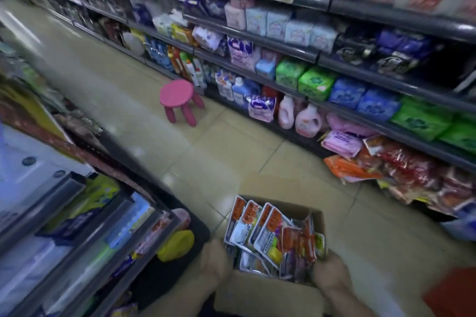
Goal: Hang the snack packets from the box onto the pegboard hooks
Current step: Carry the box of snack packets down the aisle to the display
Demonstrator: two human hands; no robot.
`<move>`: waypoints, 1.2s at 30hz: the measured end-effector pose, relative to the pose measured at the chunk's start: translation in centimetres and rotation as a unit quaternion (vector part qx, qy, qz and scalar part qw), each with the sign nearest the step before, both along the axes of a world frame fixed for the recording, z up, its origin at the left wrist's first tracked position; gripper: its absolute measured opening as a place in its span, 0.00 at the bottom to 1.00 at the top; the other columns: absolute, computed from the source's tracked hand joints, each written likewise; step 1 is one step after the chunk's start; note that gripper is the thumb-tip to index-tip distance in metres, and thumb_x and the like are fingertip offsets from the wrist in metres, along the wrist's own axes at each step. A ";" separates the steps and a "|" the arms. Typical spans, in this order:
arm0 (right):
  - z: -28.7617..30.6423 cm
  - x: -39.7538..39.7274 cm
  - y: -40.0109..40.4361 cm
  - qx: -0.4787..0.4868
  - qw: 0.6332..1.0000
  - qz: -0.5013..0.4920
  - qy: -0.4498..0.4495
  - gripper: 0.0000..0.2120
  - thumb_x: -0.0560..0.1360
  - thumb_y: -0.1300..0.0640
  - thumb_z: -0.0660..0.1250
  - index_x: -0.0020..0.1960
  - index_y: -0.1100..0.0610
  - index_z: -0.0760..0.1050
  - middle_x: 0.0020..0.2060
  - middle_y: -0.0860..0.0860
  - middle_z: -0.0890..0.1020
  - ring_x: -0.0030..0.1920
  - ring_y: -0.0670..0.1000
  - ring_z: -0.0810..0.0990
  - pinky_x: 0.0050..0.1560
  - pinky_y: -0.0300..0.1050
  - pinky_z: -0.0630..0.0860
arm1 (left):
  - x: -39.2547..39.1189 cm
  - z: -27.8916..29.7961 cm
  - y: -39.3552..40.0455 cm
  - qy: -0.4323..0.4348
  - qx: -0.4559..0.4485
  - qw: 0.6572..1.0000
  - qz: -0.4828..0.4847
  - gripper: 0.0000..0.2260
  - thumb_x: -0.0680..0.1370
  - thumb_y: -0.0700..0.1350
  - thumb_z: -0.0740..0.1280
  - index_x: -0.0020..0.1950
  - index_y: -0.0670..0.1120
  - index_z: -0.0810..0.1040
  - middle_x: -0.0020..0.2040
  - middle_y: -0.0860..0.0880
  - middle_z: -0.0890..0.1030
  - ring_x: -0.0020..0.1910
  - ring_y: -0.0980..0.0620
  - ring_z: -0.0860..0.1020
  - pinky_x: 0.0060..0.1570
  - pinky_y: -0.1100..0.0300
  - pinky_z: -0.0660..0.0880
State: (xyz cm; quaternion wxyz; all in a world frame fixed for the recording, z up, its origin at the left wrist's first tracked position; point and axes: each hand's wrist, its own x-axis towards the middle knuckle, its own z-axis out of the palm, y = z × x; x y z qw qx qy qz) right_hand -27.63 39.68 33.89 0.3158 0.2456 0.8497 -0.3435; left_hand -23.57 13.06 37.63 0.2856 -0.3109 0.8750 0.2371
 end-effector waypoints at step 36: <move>4.2 -63.9 -35.6 0.052 0.913 0.399 0.063 0.11 0.78 0.56 0.70 0.58 0.59 0.83 0.56 0.61 0.85 0.55 0.62 0.83 0.48 0.46 0.73 | -44.7 3.2 -22.9 0.094 0.021 0.875 0.474 0.11 0.80 0.39 0.66 0.59 0.42 0.85 0.51 0.42 0.86 0.51 0.40 0.83 0.47 0.56 0.74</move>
